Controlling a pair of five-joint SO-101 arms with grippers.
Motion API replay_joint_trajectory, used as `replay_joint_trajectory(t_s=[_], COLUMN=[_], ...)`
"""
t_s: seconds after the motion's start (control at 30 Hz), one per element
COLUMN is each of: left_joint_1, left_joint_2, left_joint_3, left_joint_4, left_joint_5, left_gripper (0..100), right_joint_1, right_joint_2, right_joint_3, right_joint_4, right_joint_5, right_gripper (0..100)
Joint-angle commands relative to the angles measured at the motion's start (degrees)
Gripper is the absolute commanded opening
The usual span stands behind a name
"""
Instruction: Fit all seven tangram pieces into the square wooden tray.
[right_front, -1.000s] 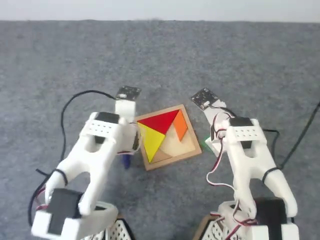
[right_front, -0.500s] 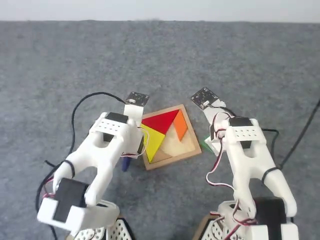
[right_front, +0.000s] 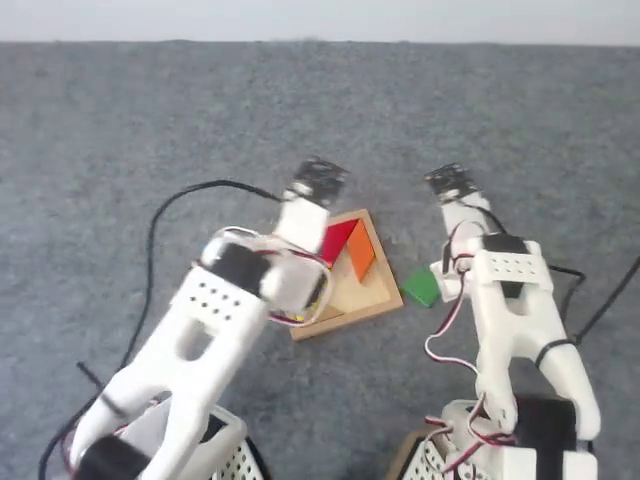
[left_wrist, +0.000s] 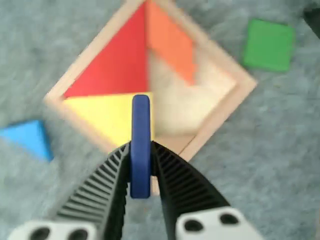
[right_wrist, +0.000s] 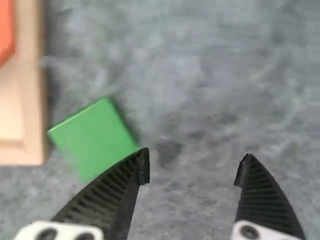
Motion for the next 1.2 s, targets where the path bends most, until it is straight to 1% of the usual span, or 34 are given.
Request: replay_joint_trajectory(t_s=[0.0,0.1,0.23,0.4,0.67,0.83,0.97,1.17], left_joint_1=[3.69,6.15,9.49,10.37,9.41,8.35,6.95,7.21], left_joint_2=[8.97,19.25,31.12,39.82,41.41,41.49,42.55,46.24], left_joint_3=[-6.46,-14.64,-24.92,-30.99,-32.04,-35.47,-35.56,-35.91], left_joint_4=[-5.63,-5.36,-3.43,-3.16,-2.99,0.97,0.79,0.62], left_joint_5=[3.34,6.24,7.38,7.47,6.77,0.00,-2.29,-2.81], left_gripper=[1,1,1,1,1,1,1,2], right_joint_1=[2.68,4.26,4.70,4.70,4.79,4.79,4.79,4.88], right_joint_2=[-3.12,-3.12,-3.12,-3.12,-3.12,-3.12,-3.12,-3.12], right_joint_3=[-3.25,-3.87,-3.96,-3.96,-3.96,-3.96,-3.96,-3.96], right_joint_4=[-1.89,-2.15,-2.15,-2.15,-2.24,-2.24,-2.24,-2.95], right_joint_5=[-3.43,-5.63,-6.15,-6.15,-6.15,-6.15,-6.15,-6.15], right_gripper=[29.2,29.2,29.2,29.2,29.2,29.2,29.2,29.2])
